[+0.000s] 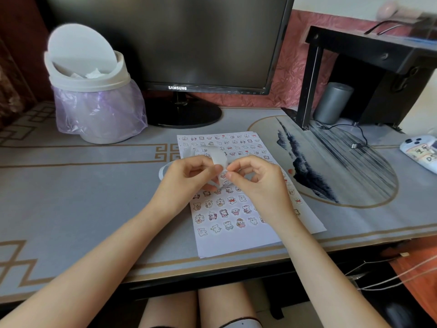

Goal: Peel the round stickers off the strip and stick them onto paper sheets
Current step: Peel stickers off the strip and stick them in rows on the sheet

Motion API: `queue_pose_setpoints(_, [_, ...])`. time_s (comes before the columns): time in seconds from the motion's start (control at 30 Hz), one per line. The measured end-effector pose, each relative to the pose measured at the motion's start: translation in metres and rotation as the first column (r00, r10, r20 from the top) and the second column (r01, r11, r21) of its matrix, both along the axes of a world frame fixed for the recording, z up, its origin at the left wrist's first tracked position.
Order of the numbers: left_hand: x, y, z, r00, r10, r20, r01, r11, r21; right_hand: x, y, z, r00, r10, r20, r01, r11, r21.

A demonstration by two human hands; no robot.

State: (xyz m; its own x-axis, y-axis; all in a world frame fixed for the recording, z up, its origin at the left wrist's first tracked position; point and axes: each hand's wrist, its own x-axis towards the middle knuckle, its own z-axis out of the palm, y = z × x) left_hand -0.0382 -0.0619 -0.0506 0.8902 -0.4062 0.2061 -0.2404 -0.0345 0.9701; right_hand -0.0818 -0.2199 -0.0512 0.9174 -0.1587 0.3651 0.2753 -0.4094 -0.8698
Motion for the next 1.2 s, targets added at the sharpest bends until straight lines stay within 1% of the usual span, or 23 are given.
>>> queue_pose_setpoints(0.3, [0.001,0.0,-0.001,1.0,0.002,0.001,-0.002,1.0,-0.001,-0.001,0.001,-0.002,0.999,0.008,-0.047,-0.008,1.0,-0.003])
queue_pose_setpoints(0.53, [0.004,0.001,-0.004,1.0,0.029,-0.004,-0.029,0.998,0.049,-0.009,0.001,-0.001,1.0,0.004,0.029,0.0,0.994,-0.109])
queue_pose_setpoints(0.6, [0.005,0.001,-0.005,0.999,0.032,-0.011,-0.031,0.998,0.062,-0.014,0.0,0.001,0.999,0.005,0.048,-0.001,0.997,-0.078])
queue_pose_setpoints(0.7, [0.004,0.0,-0.004,0.999,0.036,-0.037,-0.033,0.998,0.057,-0.02,-0.01,0.007,0.997,-0.068,0.035,0.068,0.998,0.006])
queue_pose_setpoints(0.77, [0.003,-0.001,-0.004,0.998,0.041,-0.042,-0.038,0.996,0.078,-0.024,-0.022,0.012,0.997,-0.074,-0.022,0.075,0.995,0.061])
queue_pose_setpoints(0.83, [0.003,-0.001,-0.005,0.998,0.044,-0.051,-0.039,0.994,0.098,-0.029,-0.037,0.015,0.991,-0.051,-0.126,0.062,0.994,0.086])
queue_pose_setpoints(0.93, [0.003,-0.001,-0.006,0.998,0.04,-0.057,-0.033,0.992,0.119,-0.038,-0.06,0.015,0.957,-0.078,-0.278,0.1,0.993,0.064])
queue_pose_setpoints(1.03, [0.004,-0.001,-0.007,0.997,0.04,-0.06,-0.032,0.991,0.127,-0.048,-0.083,0.013,0.911,-0.128,-0.393,0.152,0.988,0.03])
queue_pose_setpoints(1.2, [0.005,0.0,-0.008,0.997,0.043,-0.057,-0.034,0.989,0.145,-0.06,-0.107,0.012,0.865,-0.188,-0.466,0.191,0.981,-0.041])
